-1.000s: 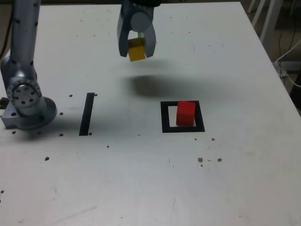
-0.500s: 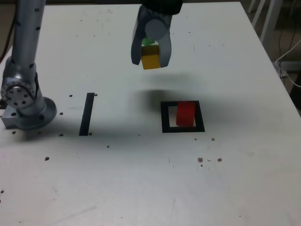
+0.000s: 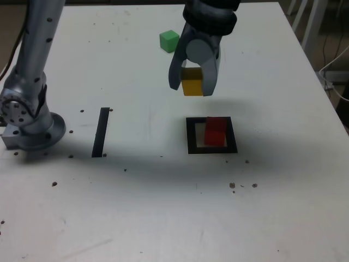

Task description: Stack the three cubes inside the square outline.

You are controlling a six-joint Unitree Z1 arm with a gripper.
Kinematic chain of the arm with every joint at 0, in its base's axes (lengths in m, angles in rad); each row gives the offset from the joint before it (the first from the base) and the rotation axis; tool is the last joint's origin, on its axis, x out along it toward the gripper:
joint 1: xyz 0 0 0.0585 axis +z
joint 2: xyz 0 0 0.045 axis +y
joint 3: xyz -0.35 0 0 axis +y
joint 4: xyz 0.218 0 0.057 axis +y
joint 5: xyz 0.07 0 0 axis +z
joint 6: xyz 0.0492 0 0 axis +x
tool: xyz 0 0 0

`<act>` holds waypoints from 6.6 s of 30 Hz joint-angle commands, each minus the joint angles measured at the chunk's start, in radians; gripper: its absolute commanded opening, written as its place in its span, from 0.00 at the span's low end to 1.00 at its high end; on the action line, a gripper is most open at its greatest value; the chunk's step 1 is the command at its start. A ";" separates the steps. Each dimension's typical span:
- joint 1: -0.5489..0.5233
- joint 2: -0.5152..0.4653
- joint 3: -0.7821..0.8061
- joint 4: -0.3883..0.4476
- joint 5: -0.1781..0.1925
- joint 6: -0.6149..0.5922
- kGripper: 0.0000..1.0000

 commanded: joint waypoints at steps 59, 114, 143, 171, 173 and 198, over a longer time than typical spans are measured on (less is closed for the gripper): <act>-0.153 0.149 -0.125 0.024 -0.026 -0.007 0.70; 0.028 -0.013 -0.008 0.012 0.077 -0.025 0.99; 0.561 -0.051 0.038 -0.005 0.132 0.085 0.99; 0.736 0.241 -0.245 -0.010 0.122 0.111 0.99; 0.742 0.255 -0.261 -0.010 0.118 0.114 0.99; 0.833 0.340 -0.310 0.010 0.033 0.210 0.68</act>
